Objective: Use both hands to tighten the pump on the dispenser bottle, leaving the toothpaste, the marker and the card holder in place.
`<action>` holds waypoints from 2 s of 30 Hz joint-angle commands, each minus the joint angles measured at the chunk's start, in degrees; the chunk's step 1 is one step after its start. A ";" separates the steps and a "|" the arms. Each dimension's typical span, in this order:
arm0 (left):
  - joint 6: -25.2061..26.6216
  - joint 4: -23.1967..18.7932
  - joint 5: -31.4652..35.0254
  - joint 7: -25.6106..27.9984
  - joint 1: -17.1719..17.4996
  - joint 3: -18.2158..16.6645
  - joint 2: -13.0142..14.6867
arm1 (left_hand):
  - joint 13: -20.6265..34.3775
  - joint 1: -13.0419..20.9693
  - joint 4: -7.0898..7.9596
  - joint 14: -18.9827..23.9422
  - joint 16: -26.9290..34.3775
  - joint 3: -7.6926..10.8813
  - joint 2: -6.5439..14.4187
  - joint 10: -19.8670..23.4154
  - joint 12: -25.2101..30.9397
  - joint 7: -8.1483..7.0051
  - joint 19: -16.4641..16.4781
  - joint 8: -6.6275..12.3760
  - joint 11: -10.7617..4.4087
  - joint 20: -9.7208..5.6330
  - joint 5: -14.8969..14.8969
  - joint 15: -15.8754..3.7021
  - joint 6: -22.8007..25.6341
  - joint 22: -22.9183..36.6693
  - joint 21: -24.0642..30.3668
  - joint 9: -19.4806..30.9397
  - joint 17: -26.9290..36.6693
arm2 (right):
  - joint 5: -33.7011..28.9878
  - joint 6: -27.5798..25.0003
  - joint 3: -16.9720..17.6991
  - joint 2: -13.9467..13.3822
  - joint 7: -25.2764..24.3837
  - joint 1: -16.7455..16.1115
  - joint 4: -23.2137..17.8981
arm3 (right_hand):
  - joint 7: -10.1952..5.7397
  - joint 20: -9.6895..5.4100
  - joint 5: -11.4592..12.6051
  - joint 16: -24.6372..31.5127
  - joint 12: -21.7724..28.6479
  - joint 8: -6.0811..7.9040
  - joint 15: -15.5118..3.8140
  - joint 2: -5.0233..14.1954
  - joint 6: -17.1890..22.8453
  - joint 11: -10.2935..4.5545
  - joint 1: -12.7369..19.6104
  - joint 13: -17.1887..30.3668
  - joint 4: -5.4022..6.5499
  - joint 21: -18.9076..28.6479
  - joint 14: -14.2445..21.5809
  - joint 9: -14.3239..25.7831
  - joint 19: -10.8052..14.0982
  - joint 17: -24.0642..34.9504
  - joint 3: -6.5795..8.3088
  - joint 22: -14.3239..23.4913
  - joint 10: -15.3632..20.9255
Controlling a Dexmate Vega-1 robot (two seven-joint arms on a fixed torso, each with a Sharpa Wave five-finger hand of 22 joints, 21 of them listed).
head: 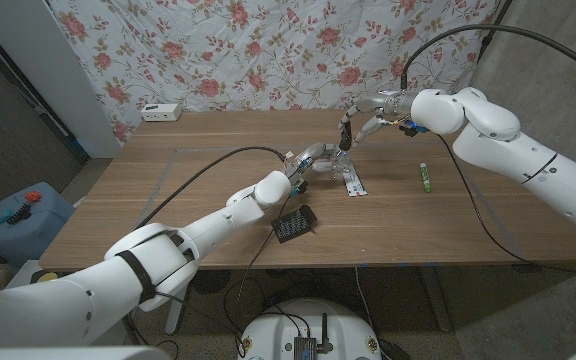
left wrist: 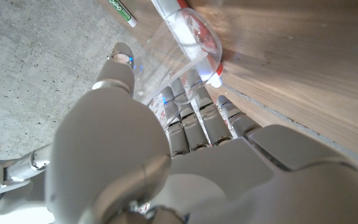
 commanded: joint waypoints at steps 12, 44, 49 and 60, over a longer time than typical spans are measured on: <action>-0.71 1.83 -0.25 -0.42 -1.04 0.47 -0.86 | 0.13 -3.84 2.61 0.35 -0.06 2.90 6.98 3.12 0.29 -2.04 0.13 0.22 -2.45 -2.62 0.40 -4.40 7.97 0.17 0.00 0.10 0.23 | -3.76 -4.95 -1.58 1.01 -0.39 -0.24 -1.71 | 0.18 0.00 -0.98 0.39 0.53 1.26 0.02 0.64 4.16 0.36 -4.56 0.33 2.37 0.40 1.18 0.29 1.30 0.00 -1.61 0.10 2.32; 1.72 -3.63 0.18 -0.11 0.93 -0.02 1.28 | 0.16 -3.84 2.55 0.36 -0.06 2.87 6.91 3.15 0.24 -2.18 0.06 0.22 -2.52 -2.50 0.40 -4.32 8.01 0.17 -0.02 0.10 0.23 | -14.79 -11.38 -2.64 3.12 -1.59 -2.11 -4.98 | 1.27 -0.38 -3.12 1.87 1.74 3.06 -2.25 0.22 15.55 1.47 -12.37 0.35 5.44 0.75 7.16 -0.04 5.21 -0.06 -5.05 0.14 10.67; 2.15 -4.67 0.21 -0.12 1.43 -0.21 1.74 | 0.12 -3.79 2.53 0.35 -0.02 2.90 6.98 3.15 0.20 -2.17 0.07 0.20 -2.52 -2.49 0.41 -4.35 7.97 0.17 -0.01 0.10 0.27 | -16.52 -12.87 -2.81 3.71 -1.08 -2.40 -5.54 | 2.21 -0.43 -3.33 2.17 1.94 3.16 -2.55 0.33 16.74 1.74 -13.14 0.34 5.73 0.77 8.17 -0.08 5.73 -0.02 -5.35 0.14 11.93; 2.42 -5.93 0.30 -0.20 1.99 -0.59 2.50 | 0.15 -3.71 2.49 0.32 -0.03 2.91 6.99 3.13 0.19 -2.11 0.06 0.20 -2.58 -2.47 0.42 -4.32 8.00 0.17 -0.01 0.10 0.27 | -19.33 -15.20 -3.42 4.68 1.76 -2.52 -6.56 | 3.25 -0.38 -3.92 2.69 2.29 3.88 -3.34 0.61 21.30 2.33 -14.94 0.30 6.31 0.70 10.62 -0.14 6.88 -0.05 -6.11 0.15 15.04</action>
